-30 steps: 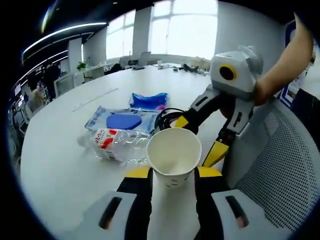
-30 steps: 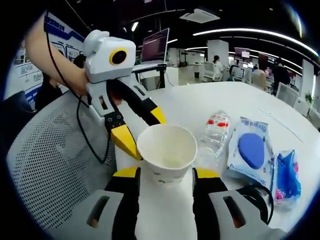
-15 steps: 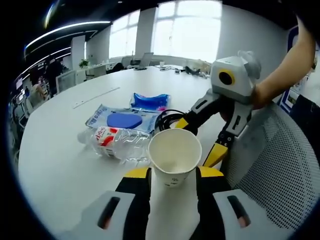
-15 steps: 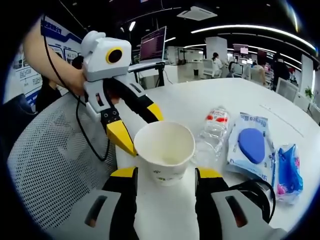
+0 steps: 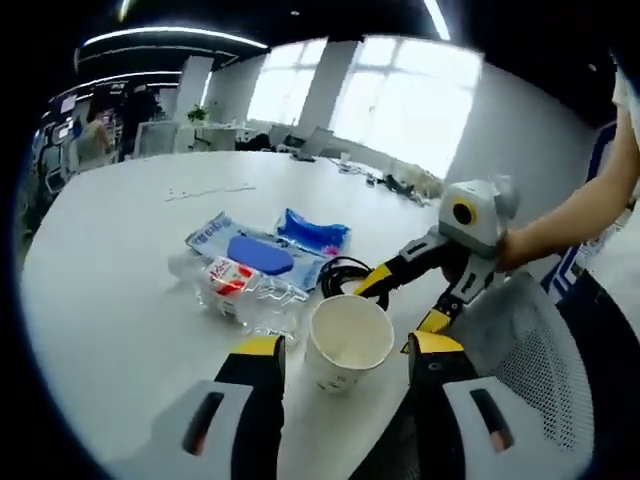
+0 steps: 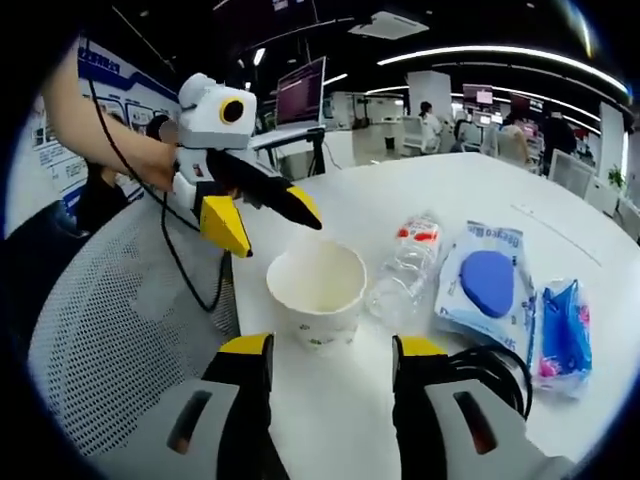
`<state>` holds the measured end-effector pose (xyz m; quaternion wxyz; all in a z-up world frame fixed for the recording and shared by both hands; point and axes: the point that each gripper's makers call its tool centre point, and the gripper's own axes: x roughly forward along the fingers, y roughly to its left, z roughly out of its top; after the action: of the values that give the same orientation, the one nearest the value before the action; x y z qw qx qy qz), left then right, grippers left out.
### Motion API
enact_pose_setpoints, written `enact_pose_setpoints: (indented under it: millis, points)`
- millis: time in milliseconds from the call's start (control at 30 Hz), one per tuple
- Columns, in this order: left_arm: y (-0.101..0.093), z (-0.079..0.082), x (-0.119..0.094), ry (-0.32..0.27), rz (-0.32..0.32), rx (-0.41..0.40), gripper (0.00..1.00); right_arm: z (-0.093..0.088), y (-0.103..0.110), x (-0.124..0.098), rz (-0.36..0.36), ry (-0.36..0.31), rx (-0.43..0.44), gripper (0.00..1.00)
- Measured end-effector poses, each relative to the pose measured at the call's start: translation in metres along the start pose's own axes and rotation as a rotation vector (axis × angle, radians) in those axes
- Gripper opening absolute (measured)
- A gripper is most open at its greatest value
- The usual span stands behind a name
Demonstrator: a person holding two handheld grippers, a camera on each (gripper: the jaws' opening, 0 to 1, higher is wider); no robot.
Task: Arrange the tabletop items into an orderly group along one side of the table until the central work area is clear of visible clutter.
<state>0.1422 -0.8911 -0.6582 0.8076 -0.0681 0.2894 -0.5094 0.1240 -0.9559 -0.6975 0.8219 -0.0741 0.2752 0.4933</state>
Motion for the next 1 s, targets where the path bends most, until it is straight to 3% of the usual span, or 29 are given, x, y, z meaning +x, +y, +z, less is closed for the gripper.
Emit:
enact_pose_setpoints:
  millis: [133, 233, 333, 467, 600, 700, 1000]
  points:
    - [0.002, 0.010, -0.007, -0.010, 0.018, 0.026, 0.52, 0.010, -0.005, -0.010, 0.004, -0.022, -0.003, 0.45]
    - [0.009, 0.023, -0.012, -0.055, 0.025, -0.024, 0.52, 0.021, -0.015, -0.016, -0.008, -0.048, 0.026, 0.45]
    - [0.014, 0.022, -0.013, -0.033, 0.028, -0.034, 0.51, 0.027, -0.028, -0.019, -0.035, -0.064, 0.098, 0.45]
    - [0.020, 0.025, -0.011, -0.039, 0.028, -0.101, 0.50, 0.036, -0.041, -0.019, -0.058, -0.080, 0.129, 0.45]
    - [0.028, 0.025, -0.007, -0.008, 0.037, -0.121, 0.50, 0.034, -0.052, -0.010, -0.064, -0.001, 0.179, 0.43]
    - [0.034, 0.022, -0.003, 0.024, 0.039, -0.139, 0.48, 0.044, -0.062, -0.001, -0.059, -0.005, 0.164, 0.42]
    - [0.056, 0.022, 0.004, 0.061, 0.066, -0.218, 0.43, 0.065, -0.094, 0.021, -0.085, 0.017, 0.251, 0.40]
